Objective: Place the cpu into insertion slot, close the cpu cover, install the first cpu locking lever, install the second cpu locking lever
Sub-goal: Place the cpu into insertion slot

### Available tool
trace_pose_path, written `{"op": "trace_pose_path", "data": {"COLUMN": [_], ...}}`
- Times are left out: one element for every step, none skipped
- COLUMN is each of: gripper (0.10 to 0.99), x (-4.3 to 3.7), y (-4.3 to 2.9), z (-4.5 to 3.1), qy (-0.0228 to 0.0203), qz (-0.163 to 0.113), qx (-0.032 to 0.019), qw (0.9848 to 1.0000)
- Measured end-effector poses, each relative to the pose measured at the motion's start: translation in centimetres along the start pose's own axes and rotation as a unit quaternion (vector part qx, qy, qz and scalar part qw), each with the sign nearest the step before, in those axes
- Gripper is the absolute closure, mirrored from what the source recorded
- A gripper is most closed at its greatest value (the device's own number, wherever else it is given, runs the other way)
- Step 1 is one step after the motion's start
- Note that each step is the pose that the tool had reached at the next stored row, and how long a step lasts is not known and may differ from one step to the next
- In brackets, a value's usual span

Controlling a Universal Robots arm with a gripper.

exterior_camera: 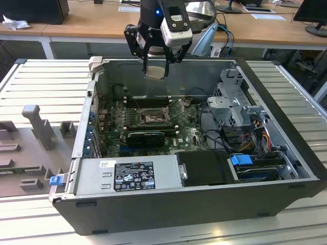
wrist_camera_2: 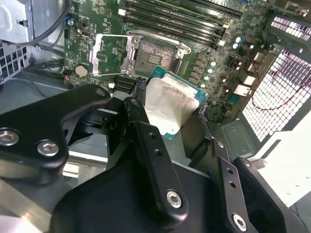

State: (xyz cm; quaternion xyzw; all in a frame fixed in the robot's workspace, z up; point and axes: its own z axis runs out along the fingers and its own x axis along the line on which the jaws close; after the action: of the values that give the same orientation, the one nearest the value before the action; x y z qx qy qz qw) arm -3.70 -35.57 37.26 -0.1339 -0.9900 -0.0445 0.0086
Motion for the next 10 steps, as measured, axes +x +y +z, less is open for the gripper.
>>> {"op": "trace_pose_path", "data": {"gripper": [0.557, 0.557, 0.557, 0.557, 0.557, 0.557, 0.557, 0.557, 0.557, 0.557], "x": [0.0, -0.01, -0.01, -0.01, -0.02, -0.03, -0.03, -0.04, -0.04, -0.04], "y": [0.0, 0.0, 0.0, 0.0, 0.0, 0.01, 0.01, 0.01, 0.01, 0.01], "z": [0.0, 0.0, 0.0, 0.01, 0.01, 0.01, 0.01, 0.01, 0.01, 0.01], "qy": [-0.0005, -0.0008, -0.0011, -0.0015, -0.002, -0.0024, -0.0029, -0.0033, -0.0036, -0.0039], "qz": [0.005, 0.01, 0.013, 0.018, 0.024, 0.028, 0.034, 0.038, 0.041, 0.045], "qx": [-0.0001, -0.0003, -0.0004, -0.0005, -0.0007, -0.0008, -0.001, -0.0011, -0.0012, -0.0013], "qw": [1.0, 1.0, 0.9999, 0.9998, 0.9997, 0.9996, 0.9994, 0.9993, 0.9991, 0.999]}}
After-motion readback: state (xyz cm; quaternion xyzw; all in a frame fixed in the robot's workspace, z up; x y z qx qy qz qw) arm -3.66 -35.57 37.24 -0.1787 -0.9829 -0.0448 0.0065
